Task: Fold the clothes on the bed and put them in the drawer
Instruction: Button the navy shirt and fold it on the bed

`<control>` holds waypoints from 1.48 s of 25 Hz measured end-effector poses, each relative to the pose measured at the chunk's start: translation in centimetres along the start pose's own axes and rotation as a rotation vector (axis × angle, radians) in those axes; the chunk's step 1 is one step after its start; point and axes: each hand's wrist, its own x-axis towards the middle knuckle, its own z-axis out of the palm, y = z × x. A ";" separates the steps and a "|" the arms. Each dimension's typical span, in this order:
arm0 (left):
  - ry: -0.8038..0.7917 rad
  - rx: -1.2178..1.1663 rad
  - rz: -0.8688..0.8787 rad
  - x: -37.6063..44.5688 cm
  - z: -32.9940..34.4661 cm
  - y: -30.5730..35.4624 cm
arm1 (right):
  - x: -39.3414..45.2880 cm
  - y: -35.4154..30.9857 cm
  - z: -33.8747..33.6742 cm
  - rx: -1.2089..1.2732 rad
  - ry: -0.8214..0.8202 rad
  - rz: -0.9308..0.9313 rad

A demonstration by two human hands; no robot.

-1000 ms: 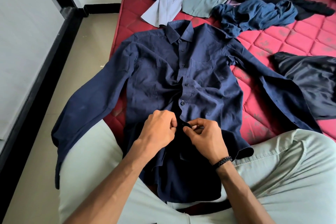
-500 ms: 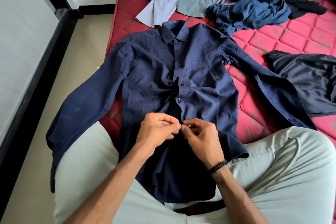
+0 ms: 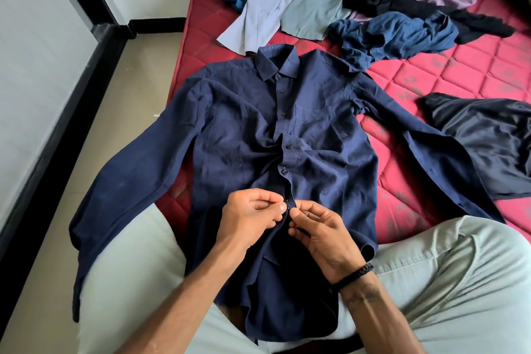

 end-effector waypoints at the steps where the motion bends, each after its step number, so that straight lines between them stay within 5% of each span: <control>1: 0.015 0.020 0.009 0.1 0.0 0.0 | 0.0 0.1 0.0 -0.010 0.001 -0.010; 8: 0.127 0.085 0.062 0.0 -0.7 -0.9 | 0.2 1.2 0.8 -0.689 0.073 -0.418; 20: 0.005 -0.218 -0.128 0.1 -0.5 -1.2 | 0.5 1.7 2.3 -1.037 0.307 -0.653; 27: 0.056 -0.248 -0.118 0.1 -0.5 -0.8 | -0.3 1.6 2.2 -0.823 0.204 -0.597; 33: 0.166 0.134 0.275 -0.8 -0.9 -0.9 | -0.6 2.0 2.6 -0.711 0.219 -0.534; 37: 0.079 0.216 0.434 -0.9 -0.8 -0.4 | -0.8 2.4 3.1 -0.582 0.256 -0.467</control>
